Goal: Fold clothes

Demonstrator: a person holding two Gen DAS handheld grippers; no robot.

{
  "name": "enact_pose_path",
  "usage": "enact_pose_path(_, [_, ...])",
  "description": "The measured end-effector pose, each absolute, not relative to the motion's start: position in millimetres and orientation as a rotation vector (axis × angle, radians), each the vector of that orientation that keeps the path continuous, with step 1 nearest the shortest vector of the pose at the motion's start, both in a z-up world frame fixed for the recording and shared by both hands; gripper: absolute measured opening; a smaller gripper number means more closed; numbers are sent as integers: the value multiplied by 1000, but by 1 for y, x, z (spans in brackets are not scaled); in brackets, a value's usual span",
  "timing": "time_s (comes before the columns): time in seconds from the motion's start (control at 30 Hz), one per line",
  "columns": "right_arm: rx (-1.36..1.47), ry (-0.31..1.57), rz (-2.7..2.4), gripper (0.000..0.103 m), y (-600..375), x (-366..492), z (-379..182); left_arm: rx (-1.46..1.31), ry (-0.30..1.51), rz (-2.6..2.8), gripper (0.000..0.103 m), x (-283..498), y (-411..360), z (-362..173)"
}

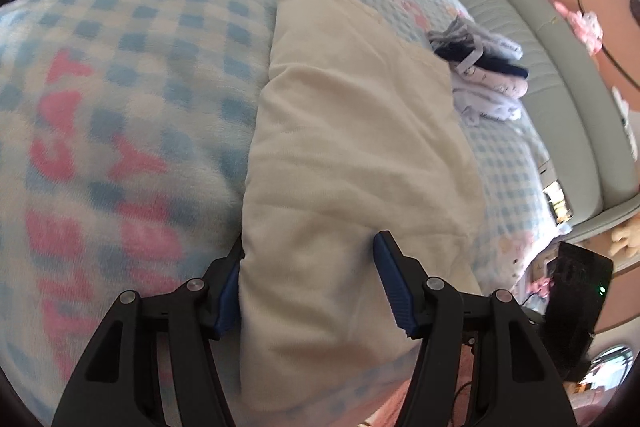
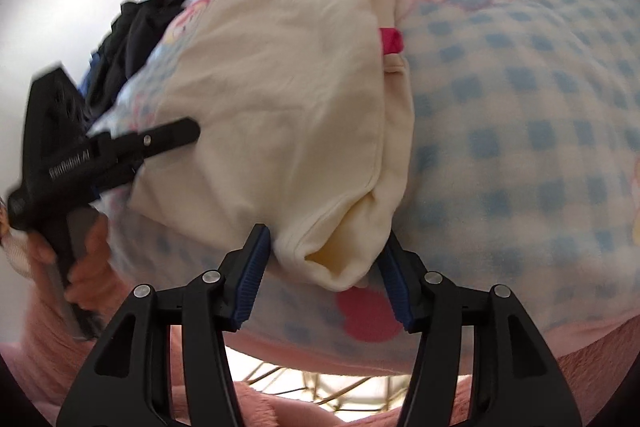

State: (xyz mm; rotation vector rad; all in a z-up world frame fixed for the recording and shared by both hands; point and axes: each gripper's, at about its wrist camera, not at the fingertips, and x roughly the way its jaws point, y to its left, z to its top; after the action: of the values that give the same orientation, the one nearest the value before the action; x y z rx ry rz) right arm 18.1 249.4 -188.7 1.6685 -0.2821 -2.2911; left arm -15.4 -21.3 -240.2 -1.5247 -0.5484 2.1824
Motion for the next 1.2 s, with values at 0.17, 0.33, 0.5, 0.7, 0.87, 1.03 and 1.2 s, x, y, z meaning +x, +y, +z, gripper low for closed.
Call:
enact_pose_path(0.17, [1662, -248, -2327, 43, 247, 15, -189, -1545, -615, 2244, 39, -7, -17, -236])
enact_pose_path(0.33, [1607, -165, -2388, 31, 242, 19, -178, -1529, -549, 2265, 29, -1, -10, -223])
enact_pose_path(0.5, [1572, -186, -2420, 28, 246, 15, -168, -1551, -496, 2201, 27, 2, -4, -212])
enact_pose_path(0.7, [1539, -198, -2428, 28, 252, 6, -160, -1526, -500, 2166, 26, 14, 10, -203])
enact_pose_path(0.87, [1509, -223, -2422, 30, 249, -2, -147, -1555, -519, 2166, 27, 10, 6, -209])
enact_pose_path(1.03, [1588, -279, -2294, 40, 252, 5, -163, -1595, -631, 2153, 42, 5, -20, -225])
enact_pose_path(1.2, [1652, -365, -2240, 41, 260, 10, -180, -1602, -571, 2175, 44, 8, -23, -231])
